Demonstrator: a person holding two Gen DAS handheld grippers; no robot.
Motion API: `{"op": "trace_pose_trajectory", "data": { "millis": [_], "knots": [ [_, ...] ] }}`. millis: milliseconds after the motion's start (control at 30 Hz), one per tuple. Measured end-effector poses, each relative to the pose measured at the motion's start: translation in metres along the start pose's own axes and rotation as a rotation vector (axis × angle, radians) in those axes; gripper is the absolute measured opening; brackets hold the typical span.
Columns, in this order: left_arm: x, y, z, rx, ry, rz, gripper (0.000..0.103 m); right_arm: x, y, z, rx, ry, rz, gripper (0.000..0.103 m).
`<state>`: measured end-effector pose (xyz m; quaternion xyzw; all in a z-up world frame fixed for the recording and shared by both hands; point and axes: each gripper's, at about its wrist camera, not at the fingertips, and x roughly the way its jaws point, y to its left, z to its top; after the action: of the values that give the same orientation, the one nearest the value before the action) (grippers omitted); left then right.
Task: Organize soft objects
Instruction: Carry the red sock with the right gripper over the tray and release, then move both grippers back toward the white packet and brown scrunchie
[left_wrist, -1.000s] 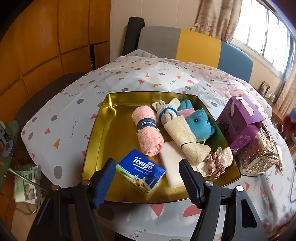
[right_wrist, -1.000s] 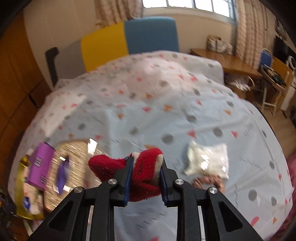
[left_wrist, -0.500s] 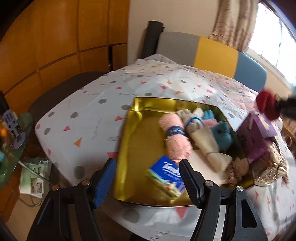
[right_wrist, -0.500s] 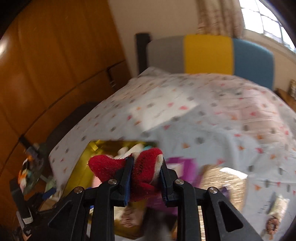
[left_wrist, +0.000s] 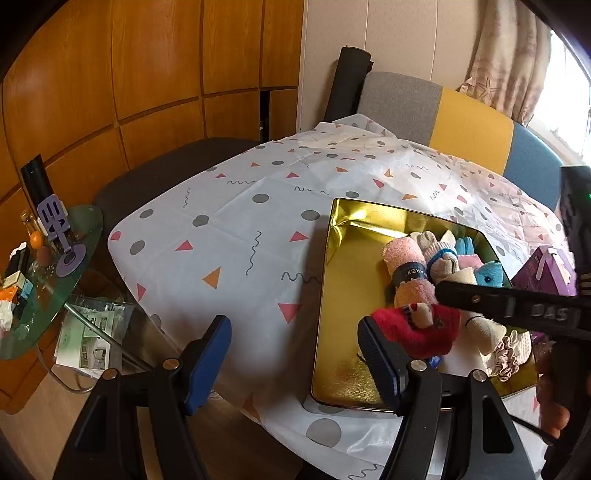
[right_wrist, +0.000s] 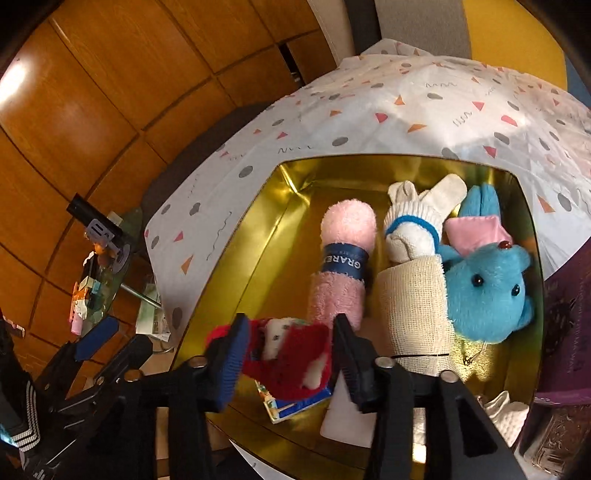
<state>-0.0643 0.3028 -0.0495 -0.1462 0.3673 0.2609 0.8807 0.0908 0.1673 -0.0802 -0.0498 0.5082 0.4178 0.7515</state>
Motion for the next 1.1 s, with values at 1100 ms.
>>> {"op": "trace_pose_trajectory", "data": {
  "millis": [1100],
  "knots": [
    [-0.031,-0.097,-0.018,0.251,-0.025,-0.153,0.074,-0.238,-0.165,-0.099,0.101,-0.33,-0.514,0.064]
  ]
}}
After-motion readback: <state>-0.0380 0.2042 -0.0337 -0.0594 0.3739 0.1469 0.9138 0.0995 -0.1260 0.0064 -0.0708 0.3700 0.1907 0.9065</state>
